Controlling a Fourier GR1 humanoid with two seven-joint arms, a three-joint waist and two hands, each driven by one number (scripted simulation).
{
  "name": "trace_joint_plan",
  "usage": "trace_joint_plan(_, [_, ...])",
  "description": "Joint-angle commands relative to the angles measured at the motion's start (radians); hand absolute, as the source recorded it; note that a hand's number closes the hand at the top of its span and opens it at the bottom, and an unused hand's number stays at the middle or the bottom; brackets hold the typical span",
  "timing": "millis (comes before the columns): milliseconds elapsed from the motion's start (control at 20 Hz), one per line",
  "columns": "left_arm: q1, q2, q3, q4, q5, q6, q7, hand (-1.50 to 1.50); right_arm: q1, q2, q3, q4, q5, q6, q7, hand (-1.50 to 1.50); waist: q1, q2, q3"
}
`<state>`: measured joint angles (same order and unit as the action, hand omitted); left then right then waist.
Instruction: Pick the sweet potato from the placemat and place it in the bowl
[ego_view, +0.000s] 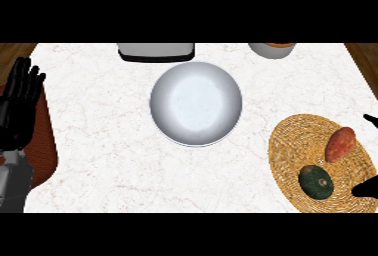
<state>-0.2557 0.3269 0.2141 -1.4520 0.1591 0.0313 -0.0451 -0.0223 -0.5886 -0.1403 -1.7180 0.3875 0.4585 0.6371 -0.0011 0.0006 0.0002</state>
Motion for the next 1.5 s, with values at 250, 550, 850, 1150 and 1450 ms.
trace_joint_plan(250, [0.051,-0.005,0.003,-0.104,-0.006,-0.013,0.069,0.00,-0.101,0.029,-0.041,0.271,0.103,-0.057,-0.234,-1.50,0.006,0.000,0.000])
trace_joint_plan(550, [-0.006,-0.014,0.014,-0.071,-0.016,-0.010,0.076,0.00,-0.039,0.043,-0.074,0.203,0.127,-0.025,-0.305,-1.50,0.000,-0.001,0.000])
trace_joint_plan(850, [-0.001,-0.025,0.015,-0.071,-0.038,-0.008,0.062,0.00,-0.124,0.101,-0.019,0.339,0.234,-0.068,-0.292,-1.50,0.002,0.000,0.000])
trace_joint_plan(1150, [0.008,-0.022,0.037,-0.069,-0.013,-0.042,0.059,0.00,-0.186,0.131,-0.033,0.442,0.261,-0.085,-0.321,-1.50,0.004,0.000,0.000])
trace_joint_plan(1450, [0.043,-0.052,0.027,-0.052,-0.048,-0.033,-0.002,0.00,-0.133,0.119,-0.048,0.468,0.294,-0.082,-0.363,-1.50,0.001,-0.001,0.000])
